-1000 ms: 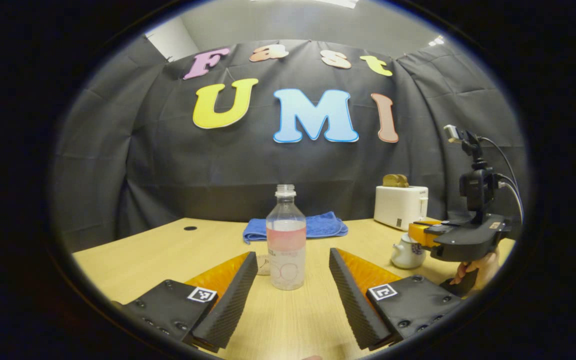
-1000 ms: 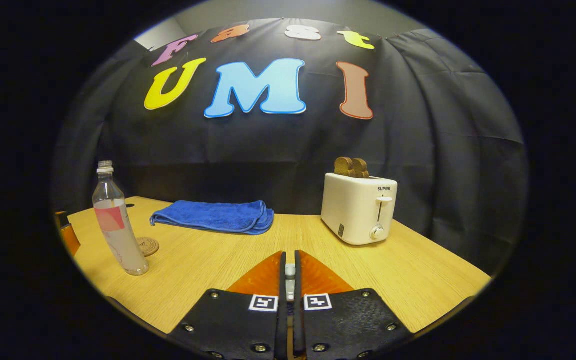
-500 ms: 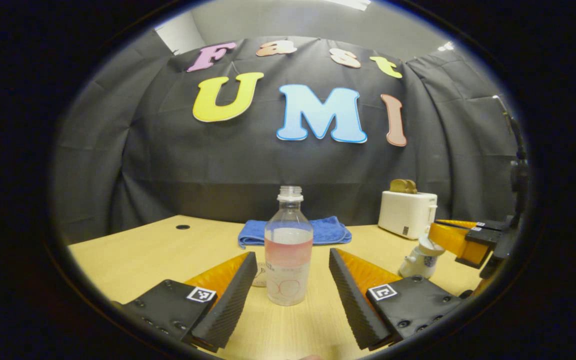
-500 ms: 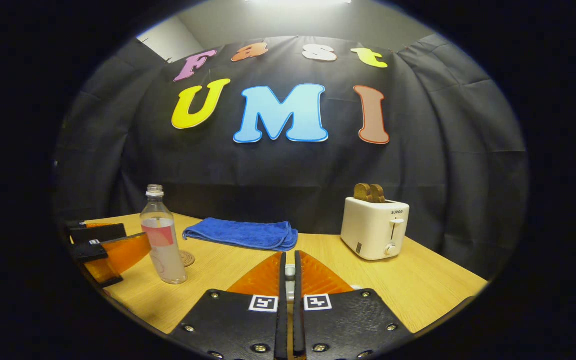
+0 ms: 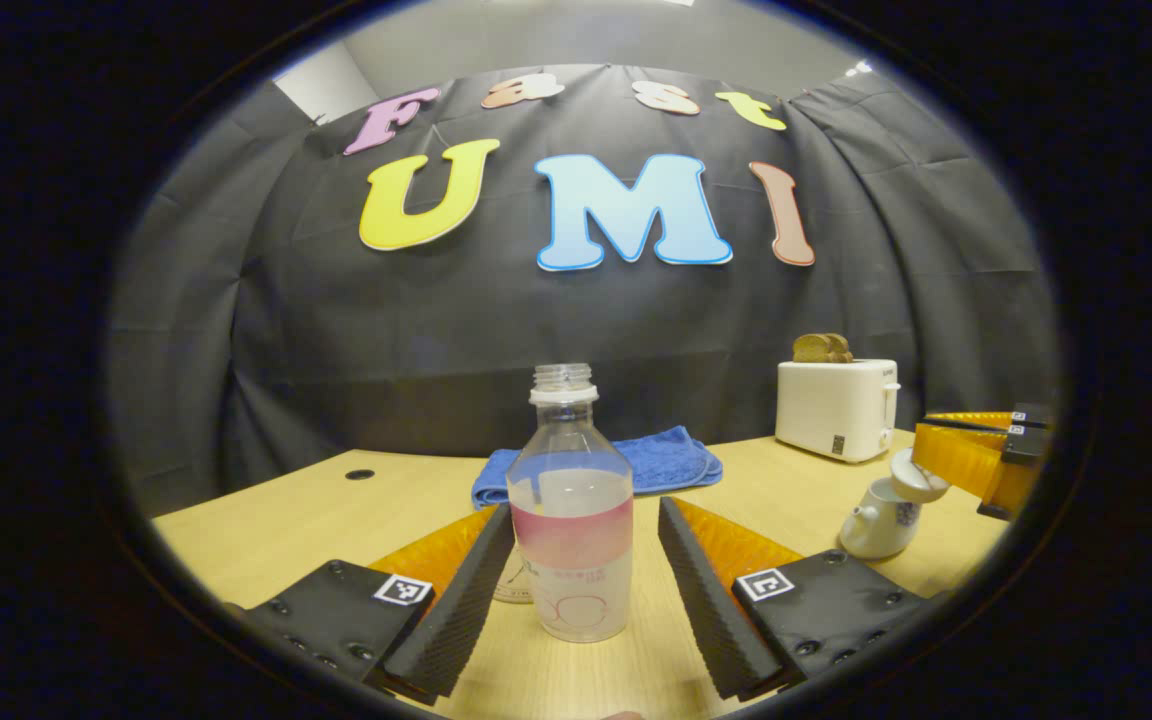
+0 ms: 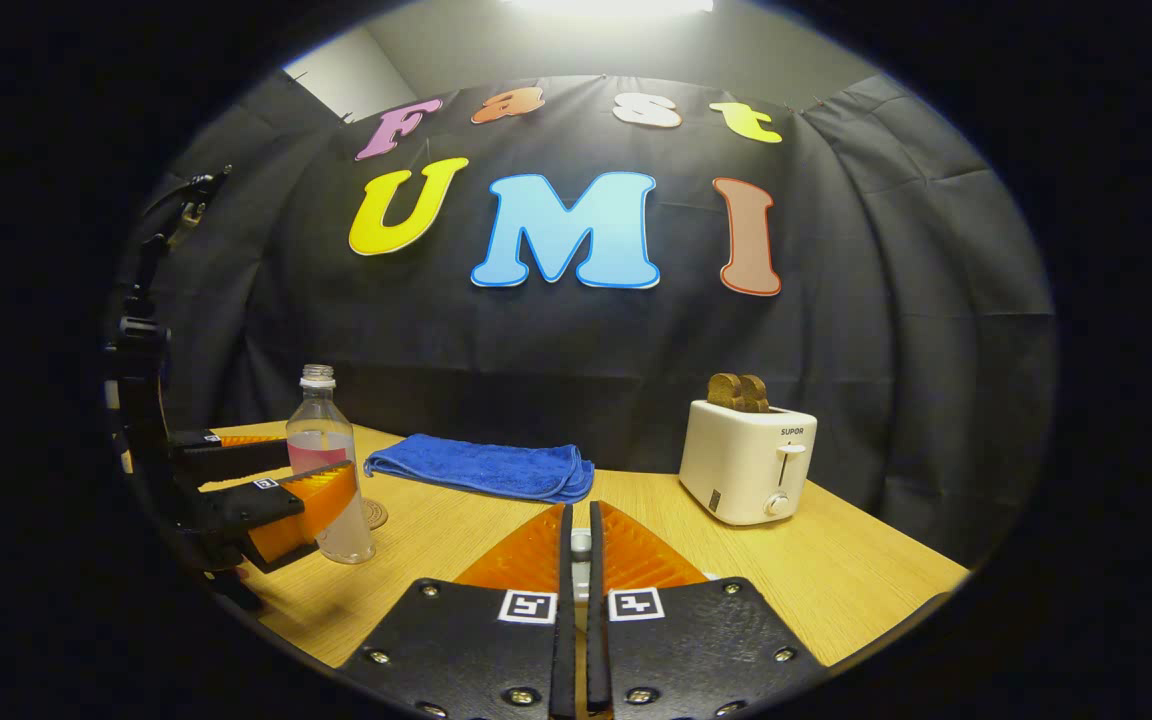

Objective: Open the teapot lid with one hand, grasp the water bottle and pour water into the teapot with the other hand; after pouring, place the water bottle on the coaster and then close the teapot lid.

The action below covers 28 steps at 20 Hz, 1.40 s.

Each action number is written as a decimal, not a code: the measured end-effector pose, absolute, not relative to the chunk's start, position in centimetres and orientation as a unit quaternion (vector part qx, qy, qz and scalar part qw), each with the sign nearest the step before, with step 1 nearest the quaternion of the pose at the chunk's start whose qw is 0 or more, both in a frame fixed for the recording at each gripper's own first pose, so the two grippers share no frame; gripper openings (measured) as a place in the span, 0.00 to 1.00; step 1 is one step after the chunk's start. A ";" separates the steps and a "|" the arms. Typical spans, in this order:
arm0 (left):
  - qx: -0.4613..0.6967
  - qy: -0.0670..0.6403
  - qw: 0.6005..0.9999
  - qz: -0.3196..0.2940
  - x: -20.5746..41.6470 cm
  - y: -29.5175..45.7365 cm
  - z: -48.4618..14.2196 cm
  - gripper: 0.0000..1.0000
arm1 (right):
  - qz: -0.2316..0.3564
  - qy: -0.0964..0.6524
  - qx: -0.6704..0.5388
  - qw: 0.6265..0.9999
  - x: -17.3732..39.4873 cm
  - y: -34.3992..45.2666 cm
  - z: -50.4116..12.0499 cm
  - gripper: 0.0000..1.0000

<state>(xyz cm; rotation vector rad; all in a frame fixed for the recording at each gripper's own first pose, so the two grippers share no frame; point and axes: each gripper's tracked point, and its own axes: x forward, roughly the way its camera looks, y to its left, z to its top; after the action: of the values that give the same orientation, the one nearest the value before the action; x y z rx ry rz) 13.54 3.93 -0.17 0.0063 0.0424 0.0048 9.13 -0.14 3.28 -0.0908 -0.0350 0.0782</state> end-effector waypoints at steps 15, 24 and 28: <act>-0.010 0.045 0.999 0.005 14.8 4.6 -1.2 0.87 | 0.048 -0.019 -0.045 0.998 7.4 0.4 4.2 0.05; 0.065 0.035 0.997 -0.013 13.5 2.6 1.0 0.86 | 0.050 -0.020 -0.009 0.998 -3.7 -1.2 3.9 0.04; 0.138 0.038 0.989 -0.029 13.4 0.4 0.8 0.86 | 0.047 -0.009 -0.008 0.999 -7.4 -1.5 2.1 0.05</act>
<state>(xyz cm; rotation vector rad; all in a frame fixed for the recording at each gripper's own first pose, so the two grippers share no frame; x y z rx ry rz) 13.38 0.37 0.82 0.2768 0.0763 -0.0580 -7.39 -1.48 2.08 -0.0151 -0.0171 0.0940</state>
